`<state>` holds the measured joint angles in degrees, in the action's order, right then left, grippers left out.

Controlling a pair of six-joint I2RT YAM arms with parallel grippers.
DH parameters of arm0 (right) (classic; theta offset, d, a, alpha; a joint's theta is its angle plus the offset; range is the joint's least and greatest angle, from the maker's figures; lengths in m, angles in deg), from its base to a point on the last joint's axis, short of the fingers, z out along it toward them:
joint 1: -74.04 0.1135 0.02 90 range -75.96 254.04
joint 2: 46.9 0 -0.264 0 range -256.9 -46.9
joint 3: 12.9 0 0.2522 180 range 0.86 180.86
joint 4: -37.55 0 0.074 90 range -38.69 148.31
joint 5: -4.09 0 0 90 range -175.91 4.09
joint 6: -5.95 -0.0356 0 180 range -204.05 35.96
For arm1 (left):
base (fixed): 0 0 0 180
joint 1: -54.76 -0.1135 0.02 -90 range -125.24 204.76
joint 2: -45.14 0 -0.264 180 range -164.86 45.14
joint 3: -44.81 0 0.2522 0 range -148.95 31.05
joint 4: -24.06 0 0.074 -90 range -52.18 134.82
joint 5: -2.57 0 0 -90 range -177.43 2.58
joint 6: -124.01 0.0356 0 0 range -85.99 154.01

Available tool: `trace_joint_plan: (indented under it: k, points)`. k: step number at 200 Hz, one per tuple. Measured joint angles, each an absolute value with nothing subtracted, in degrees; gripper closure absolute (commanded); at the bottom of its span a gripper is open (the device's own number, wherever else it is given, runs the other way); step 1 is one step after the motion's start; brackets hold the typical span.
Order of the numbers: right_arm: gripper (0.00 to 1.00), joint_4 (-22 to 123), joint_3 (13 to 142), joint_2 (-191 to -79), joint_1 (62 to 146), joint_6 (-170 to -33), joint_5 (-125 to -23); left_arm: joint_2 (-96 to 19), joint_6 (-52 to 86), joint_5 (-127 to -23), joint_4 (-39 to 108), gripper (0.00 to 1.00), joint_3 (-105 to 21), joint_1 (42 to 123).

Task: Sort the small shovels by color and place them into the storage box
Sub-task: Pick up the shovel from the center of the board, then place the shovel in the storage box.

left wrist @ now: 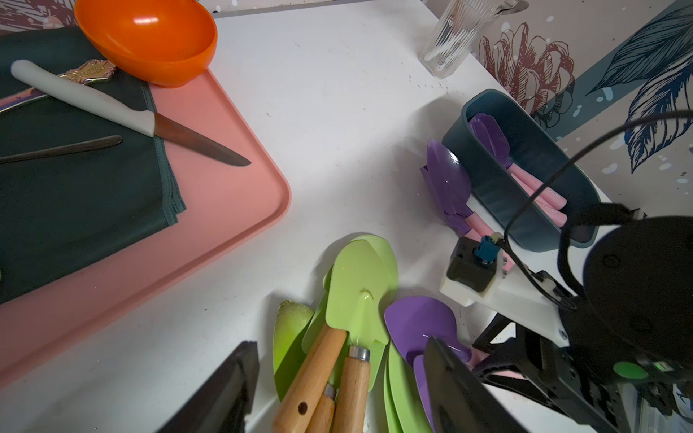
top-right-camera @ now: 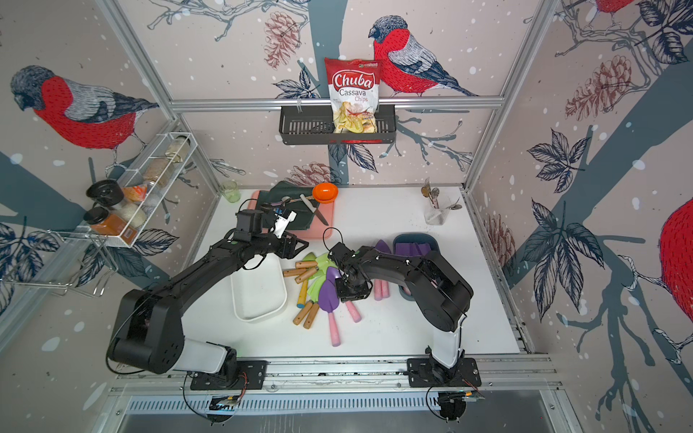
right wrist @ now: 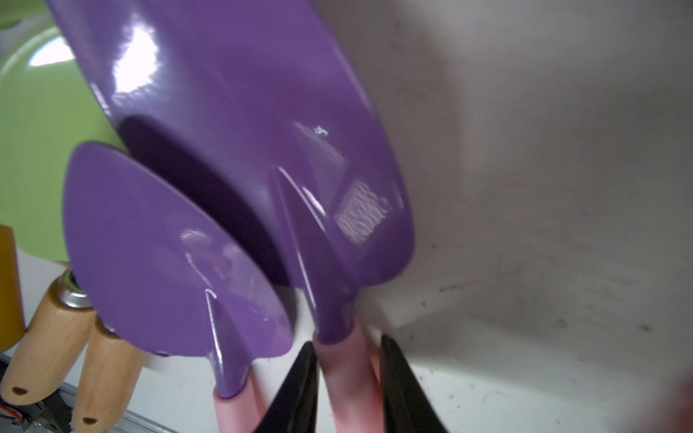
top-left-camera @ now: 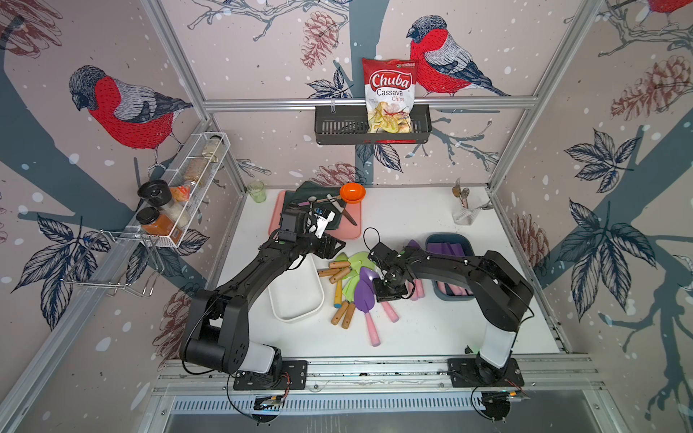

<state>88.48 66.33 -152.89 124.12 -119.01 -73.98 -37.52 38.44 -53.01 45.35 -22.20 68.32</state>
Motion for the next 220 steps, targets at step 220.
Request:
trace_joint_plan:
  k: [220]
  points:
    - [0.96,92.6,62.1,-130.3,94.3,-112.0,-78.6,-42.1,35.6,-50.0,43.8,0.28,-29.7,72.3]
